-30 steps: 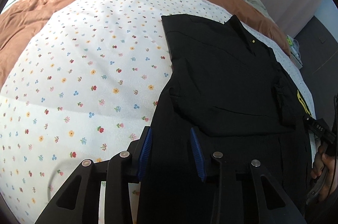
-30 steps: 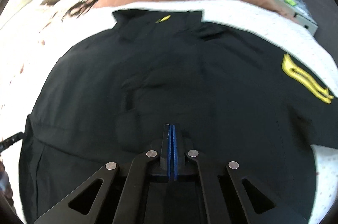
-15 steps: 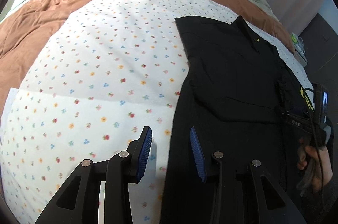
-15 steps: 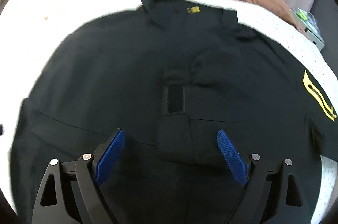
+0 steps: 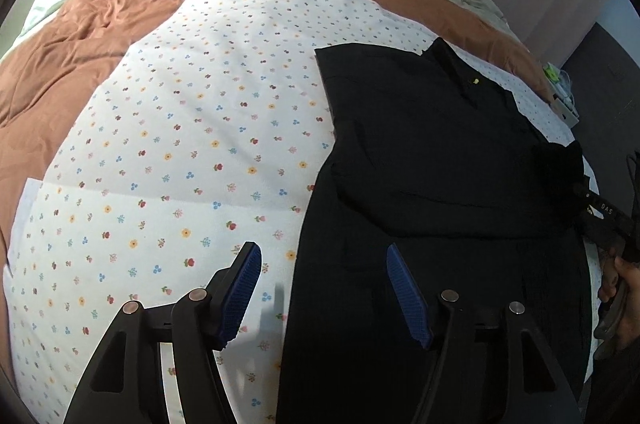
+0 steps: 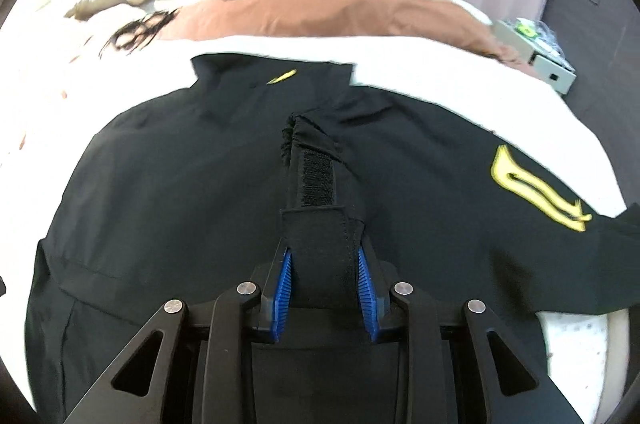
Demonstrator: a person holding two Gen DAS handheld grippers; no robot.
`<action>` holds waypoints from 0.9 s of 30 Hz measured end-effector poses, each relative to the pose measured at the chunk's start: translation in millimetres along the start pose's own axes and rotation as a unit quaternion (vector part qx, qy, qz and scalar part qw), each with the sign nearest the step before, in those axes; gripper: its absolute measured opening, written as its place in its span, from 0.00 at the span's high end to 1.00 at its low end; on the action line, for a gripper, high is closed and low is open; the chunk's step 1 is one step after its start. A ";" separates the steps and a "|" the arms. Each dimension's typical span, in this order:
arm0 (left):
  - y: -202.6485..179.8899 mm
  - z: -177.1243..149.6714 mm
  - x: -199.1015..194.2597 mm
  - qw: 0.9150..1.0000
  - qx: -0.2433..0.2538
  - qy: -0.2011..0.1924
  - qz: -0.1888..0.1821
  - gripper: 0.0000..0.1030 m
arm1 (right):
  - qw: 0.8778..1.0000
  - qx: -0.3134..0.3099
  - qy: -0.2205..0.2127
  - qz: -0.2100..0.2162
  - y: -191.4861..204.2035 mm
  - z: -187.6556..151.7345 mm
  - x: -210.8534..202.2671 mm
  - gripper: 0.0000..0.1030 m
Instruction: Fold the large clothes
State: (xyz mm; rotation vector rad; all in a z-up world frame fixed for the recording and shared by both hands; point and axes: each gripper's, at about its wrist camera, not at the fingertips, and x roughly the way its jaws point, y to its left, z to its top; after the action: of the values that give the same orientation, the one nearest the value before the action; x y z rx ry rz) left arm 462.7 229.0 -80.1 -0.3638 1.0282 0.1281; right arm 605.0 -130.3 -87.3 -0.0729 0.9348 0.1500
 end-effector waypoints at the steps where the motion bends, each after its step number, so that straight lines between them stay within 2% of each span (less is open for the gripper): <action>1: -3.3 0.6 -0.8 1.000 0.002 -0.001 0.000 0.35 | 1.000 0.007 0.004 -0.001 -11.0 1.3 0.4 0.71; 5: -20.5 3.6 -0.6 1.000 0.009 -0.003 -0.006 0.35 | 0.999 0.043 0.021 -0.022 -60.0 5.3 3.1 0.66; 11: -48.8 6.6 6.2 1.000 0.020 -0.004 -0.015 0.35 | 0.996 0.091 0.023 0.006 -115.1 -16.4 -10.6 0.66; 14: -62.6 5.0 11.3 0.999 0.026 -0.001 -0.021 0.35 | 0.992 0.113 0.038 0.042 -128.7 -28.9 -4.2 0.66; 18: -76.9 1.9 18.7 0.999 0.043 0.004 -0.018 0.35 | 0.984 0.141 0.061 0.094 -132.2 -44.5 16.5 0.66; 25: -82.8 1.2 34.0 0.998 0.063 0.018 -0.003 0.35 | 0.972 0.179 0.077 0.128 -126.3 -49.1 63.0 0.66; 26: -82.2 1.2 36.4 0.998 0.064 0.020 0.000 0.35 | 0.971 0.185 0.075 0.129 -125.1 -47.5 70.3 0.67; 27: -80.9 1.5 39.2 0.998 0.063 0.023 0.002 0.35 | 0.971 0.188 0.069 0.130 -125.1 -46.0 74.3 0.77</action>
State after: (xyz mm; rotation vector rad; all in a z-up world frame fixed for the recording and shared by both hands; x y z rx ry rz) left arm 506.2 151.5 -93.8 -0.2502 1.0761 0.0583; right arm 631.8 -252.5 -174.7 0.3965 1.0961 0.2084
